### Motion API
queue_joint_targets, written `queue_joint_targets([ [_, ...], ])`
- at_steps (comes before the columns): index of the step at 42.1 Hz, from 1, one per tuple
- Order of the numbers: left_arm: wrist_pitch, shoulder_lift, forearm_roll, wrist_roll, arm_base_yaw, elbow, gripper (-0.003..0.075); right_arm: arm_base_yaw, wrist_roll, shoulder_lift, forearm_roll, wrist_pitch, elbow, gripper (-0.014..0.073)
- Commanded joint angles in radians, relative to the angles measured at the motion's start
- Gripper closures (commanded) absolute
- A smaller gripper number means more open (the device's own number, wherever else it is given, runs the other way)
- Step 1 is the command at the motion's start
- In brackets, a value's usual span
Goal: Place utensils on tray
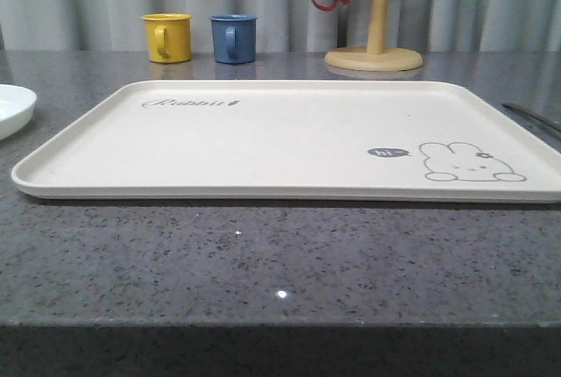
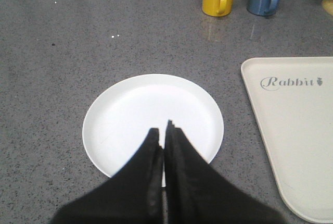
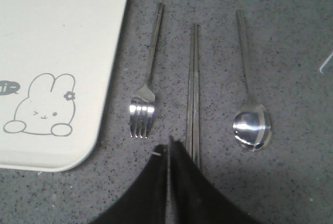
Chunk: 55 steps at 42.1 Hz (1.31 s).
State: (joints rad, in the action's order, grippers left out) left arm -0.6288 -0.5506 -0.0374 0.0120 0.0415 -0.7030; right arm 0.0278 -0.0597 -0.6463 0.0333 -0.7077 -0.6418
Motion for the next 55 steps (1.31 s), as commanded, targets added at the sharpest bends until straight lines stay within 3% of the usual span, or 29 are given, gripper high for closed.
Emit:
queue_joint_targets([
  [1, 0.058, -0.028, -0.004, 0.012, -0.002, -0.026, 0.0581, -0.007, 0.009, -0.013, 0.003, 0.057, -0.033, 0.0375],
  [5, 0.040, -0.053, -0.018, 0.012, -0.002, -0.026, 0.0365, -0.007, 0.009, -0.013, 0.003, 0.057, -0.033, 0.0196],
  [7, 0.025, -0.065, -0.027, 0.012, -0.002, -0.026, 0.0281, -0.007, 0.009, -0.013, 0.003, 0.057, -0.033, 0.0169],
  [9, 0.005, -0.077, -0.034, 0.012, -0.002, -0.026, 0.0246, -0.007, 0.009, -0.013, 0.003, 0.057, -0.033, 0.0169],
  [20, -0.279, -0.289, -0.039, 0.011, -0.002, -0.172, 0.0247, -0.007, 0.009, -0.013, 0.003, 0.057, -0.033, 0.0170],
  [26, -0.361, -0.435, -0.039, -0.012, -0.008, -0.239, 0.0247, -0.007, 0.009, -0.013, 0.003, 0.057, -0.033, 0.0170],
  [32, -0.355, -0.565, 0.002, -0.075, -0.119, -0.303, 0.0247, -0.007, 0.009, -0.013, 0.003, 0.057, -0.033, 0.0170],
  [41, -0.242, -0.731, 0.422, -0.327, -0.440, -0.349, 0.0247, -0.007, 0.009, -0.013, 0.003, 0.057, -0.033, 0.0170],
  [55, -0.147, -0.897, 0.512, -0.355, -0.467, -0.355, 0.0247, -0.007, 0.009, -0.013, 0.003, 0.057, -0.033, 0.0170],
])
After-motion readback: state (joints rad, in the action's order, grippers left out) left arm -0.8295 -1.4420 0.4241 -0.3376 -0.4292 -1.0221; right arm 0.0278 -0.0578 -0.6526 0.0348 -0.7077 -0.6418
